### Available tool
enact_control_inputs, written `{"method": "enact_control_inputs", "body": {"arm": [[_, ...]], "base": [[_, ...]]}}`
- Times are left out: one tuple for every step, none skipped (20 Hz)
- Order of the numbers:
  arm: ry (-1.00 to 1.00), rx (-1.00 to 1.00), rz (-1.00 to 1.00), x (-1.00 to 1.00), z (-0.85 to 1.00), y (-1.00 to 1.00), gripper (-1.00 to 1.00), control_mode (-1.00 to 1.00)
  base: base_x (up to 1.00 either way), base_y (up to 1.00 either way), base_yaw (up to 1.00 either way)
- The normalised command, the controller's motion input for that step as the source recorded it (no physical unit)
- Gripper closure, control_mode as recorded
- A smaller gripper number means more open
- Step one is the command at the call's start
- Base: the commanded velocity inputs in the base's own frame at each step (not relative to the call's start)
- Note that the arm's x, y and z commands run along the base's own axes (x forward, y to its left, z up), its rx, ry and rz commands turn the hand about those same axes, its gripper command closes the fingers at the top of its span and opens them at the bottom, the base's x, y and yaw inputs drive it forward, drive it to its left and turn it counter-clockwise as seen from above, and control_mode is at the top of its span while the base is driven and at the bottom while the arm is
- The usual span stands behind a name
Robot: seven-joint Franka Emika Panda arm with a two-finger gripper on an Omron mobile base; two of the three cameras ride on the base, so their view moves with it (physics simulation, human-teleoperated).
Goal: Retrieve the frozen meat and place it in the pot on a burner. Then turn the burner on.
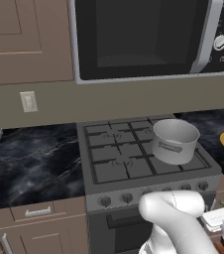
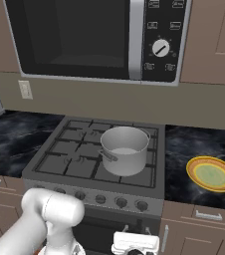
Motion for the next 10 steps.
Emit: {"method": "enact_control_inputs", "body": {"arm": [[0.0,0.0,0.0,0.0,0.0,0.0,-1.0,-1.0],[0.0,0.0,0.0,0.0,0.0,0.0,-1.0,-1.0],[0.0,0.0,0.0,0.0,0.0,0.0,-1.0,-1.0],[0.0,0.0,0.0,0.03,0.0,0.0,-1.0,-1.0],[0.0,0.0,0.0,0.04,0.0,-0.02,-1.0,-1.0],[0.0,0.0,0.0,0.07,0.0,-0.01,-1.0,-1.0],[0.0,0.0,0.0,0.08,0.0,-0.01,-1.0,-1.0],[0.0,0.0,0.0,0.06,0.0,0.0,-1.0,-1.0],[0.0,0.0,0.0,0.08,0.0,-0.01,-1.0,-1.0],[0.0,0.0,0.0,0.11,0.0,-0.09,-1.0,-1.0]], "base": [[0.0,0.0,0.0],[0.0,0.0,0.0],[0.0,0.0,0.0],[0.0,0.0,0.0],[0.0,0.0,0.0],[0.0,0.0,0.0],[0.0,0.0,0.0],[0.0,0.0,0.0],[0.0,0.0,0.0],[0.0,0.0,0.0]]}}
